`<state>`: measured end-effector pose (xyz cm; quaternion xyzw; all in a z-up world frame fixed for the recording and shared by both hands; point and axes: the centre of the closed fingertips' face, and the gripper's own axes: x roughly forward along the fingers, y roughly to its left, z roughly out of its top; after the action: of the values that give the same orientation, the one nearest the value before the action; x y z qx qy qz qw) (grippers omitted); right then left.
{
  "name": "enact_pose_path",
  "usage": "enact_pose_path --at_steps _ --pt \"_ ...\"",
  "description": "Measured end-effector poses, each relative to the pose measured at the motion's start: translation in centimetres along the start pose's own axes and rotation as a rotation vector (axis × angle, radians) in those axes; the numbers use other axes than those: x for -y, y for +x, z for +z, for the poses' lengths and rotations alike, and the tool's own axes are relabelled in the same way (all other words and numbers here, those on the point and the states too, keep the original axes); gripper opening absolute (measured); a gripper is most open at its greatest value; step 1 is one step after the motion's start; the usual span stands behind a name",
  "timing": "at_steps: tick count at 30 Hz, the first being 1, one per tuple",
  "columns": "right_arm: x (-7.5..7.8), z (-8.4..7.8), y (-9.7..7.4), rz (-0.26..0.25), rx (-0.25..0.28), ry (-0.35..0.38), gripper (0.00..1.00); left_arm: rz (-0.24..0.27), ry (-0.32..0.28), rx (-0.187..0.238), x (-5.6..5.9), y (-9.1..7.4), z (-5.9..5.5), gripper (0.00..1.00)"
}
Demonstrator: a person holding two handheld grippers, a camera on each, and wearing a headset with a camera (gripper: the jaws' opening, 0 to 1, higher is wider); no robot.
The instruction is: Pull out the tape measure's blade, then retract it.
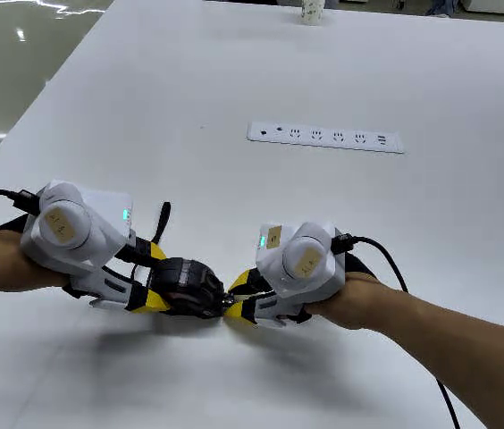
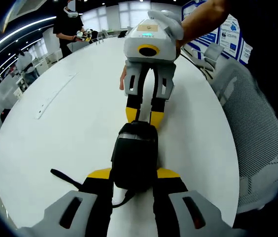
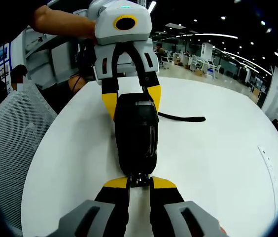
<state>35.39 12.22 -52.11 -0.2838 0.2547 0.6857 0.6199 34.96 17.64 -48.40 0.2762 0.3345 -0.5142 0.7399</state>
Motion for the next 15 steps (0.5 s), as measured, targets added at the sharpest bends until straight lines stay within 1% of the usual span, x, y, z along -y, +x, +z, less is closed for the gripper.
enact_pose_path --at_steps 3,6,8,10,15 --pt "-0.03 -0.03 0.02 0.0 -0.002 0.0 0.12 -0.001 -0.001 0.001 0.0 -0.02 0.0 0.25" --pt "-0.08 -0.13 0.09 -0.005 -0.011 -0.027 0.12 0.0 -0.001 0.002 0.0 -0.07 -0.01 0.25" --pt "-0.04 -0.17 0.1 -0.005 -0.013 -0.02 0.12 0.001 -0.001 0.002 0.01 -0.08 -0.01 0.25" --pt "-0.02 -0.17 0.1 -0.006 -0.013 -0.041 0.12 0.003 0.0 0.002 0.01 -0.1 -0.02 0.25" --pt "-0.07 -0.19 0.06 -0.007 -0.014 -0.039 0.12 0.003 0.0 0.002 0.03 -0.1 -0.04 0.25"
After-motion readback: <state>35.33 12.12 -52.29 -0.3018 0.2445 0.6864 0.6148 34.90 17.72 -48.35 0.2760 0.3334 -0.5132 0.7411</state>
